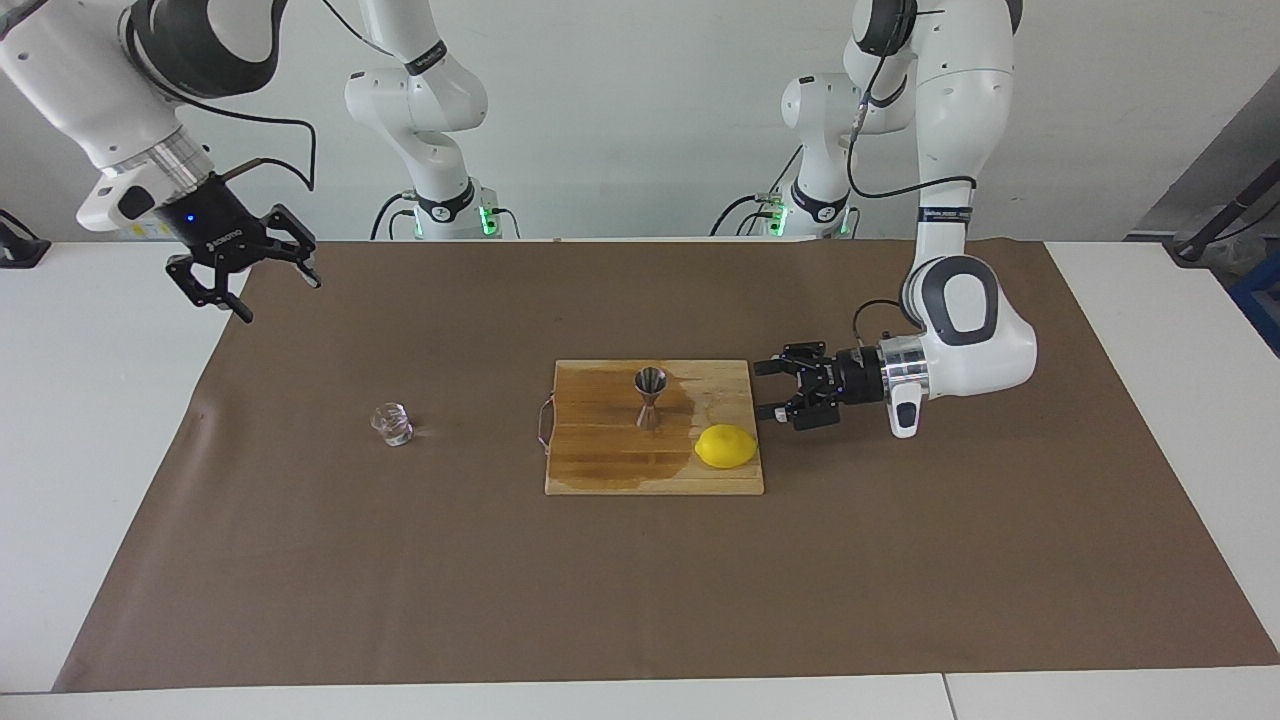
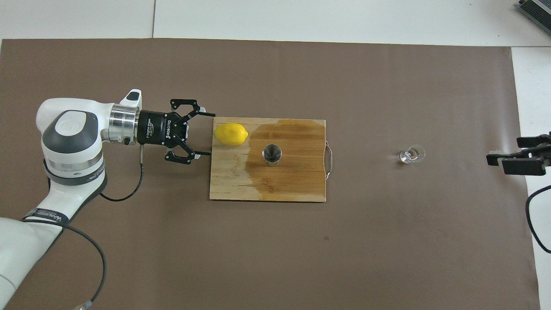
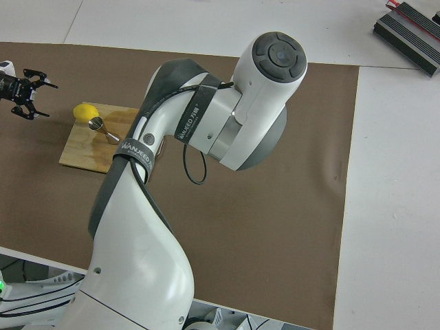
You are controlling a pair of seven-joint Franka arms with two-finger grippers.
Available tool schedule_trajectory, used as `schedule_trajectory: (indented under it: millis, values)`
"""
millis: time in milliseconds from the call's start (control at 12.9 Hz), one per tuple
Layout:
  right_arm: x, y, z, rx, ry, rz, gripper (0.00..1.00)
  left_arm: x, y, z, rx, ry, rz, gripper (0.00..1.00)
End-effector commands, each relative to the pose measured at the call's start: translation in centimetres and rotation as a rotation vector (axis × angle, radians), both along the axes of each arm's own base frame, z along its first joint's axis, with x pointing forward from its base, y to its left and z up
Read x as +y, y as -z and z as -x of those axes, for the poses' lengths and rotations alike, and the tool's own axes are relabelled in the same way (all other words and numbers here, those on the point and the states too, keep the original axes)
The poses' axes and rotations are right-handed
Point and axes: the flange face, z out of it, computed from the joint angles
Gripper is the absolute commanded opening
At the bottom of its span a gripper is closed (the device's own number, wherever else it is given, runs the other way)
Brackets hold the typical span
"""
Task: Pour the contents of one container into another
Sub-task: 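Withdraw the left gripper while the right gripper reaches the glass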
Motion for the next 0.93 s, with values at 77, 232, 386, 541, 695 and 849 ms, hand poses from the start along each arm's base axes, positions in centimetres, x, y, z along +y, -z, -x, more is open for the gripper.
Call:
schedule_trajectory:
  millis: [77, 232, 386, 541, 695, 849]
  values:
    - [-2.4, 7.0, 0.1, -0.189, -0.218, -0.128, 1.0, 1.6, -5.3, -2.0, -0.15, 0.184, -0.23, 1.0]
    - [-4.0, 11.9, -0.7, -0.287, -0.336, -0.173, 1.0, 2.2, -10.0, -2.6, -0.261, 0.287, -0.388, 1.0]
    - [-4.8, 16.1, -1.2, -0.342, -0.393, -0.213, 1.0, 2.7, -13.9, -3.2, -0.39, 0.397, -0.54, 1.0]
    - [-5.3, 19.7, -1.1, -0.386, -0.431, -0.274, 1.0, 3.7, -15.7, -2.9, -0.552, 0.558, -0.655, 1.0]
    - [-5.0, 23.3, -0.6, -0.414, -0.464, -0.39, 1.0, 4.4, -16.2, -2.8, -0.646, 0.688, -0.697, 1.0]
    - [-5.1, 25.3, -0.4, -0.437, -0.507, -0.402, 1.0, 4.7, -17.4, -2.3, -0.715, 0.829, -0.789, 1.0]
